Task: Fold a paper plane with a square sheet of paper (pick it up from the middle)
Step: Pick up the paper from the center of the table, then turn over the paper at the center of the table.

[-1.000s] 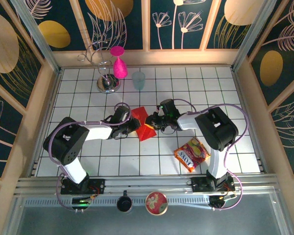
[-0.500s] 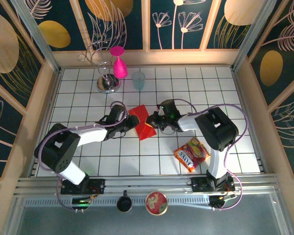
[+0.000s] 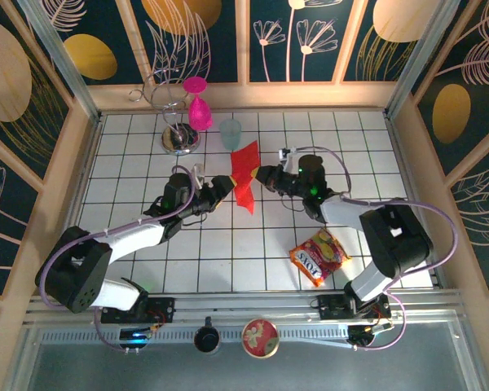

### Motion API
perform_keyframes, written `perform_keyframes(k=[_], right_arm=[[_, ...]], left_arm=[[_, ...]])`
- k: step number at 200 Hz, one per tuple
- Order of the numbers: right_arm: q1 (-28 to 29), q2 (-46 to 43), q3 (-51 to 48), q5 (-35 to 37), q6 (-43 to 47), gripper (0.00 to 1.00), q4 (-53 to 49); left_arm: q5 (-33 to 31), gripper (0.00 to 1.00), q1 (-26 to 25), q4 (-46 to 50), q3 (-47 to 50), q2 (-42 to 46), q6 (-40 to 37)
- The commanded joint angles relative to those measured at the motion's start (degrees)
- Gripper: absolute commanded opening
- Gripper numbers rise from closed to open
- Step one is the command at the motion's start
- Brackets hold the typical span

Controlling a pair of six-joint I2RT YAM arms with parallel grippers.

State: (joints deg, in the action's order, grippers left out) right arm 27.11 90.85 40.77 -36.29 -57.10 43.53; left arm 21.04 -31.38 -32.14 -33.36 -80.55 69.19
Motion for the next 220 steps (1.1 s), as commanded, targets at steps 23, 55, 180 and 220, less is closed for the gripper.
perform_keyframes(k=[23,55,180,220], right_arm=[[-0.7,-1.9,-1.0,-6.8,-6.8,0.01,11.8],[-0.7,-0.8,-1.1,-8.9,-10.0,0.01,15.7],[-0.9,-1.3,-1.2,-8.9,-6.9,0.12,8.6],[-1.9,-3.1,-2.2,-7.5,-5.3,0.29,5.1]], left_arm=[[7.7,0.81,0.3,-17.8,0.0,-2.4,8.2],[9.2,0.81,0.3,-20.7,-0.6,-4.2,8.2],[9.7,0.40,0.4,-22.3,-1.3,-4.6,6.8],[9.7,0.21,0.4,-19.6,-2.0,-5.4,4.9]])
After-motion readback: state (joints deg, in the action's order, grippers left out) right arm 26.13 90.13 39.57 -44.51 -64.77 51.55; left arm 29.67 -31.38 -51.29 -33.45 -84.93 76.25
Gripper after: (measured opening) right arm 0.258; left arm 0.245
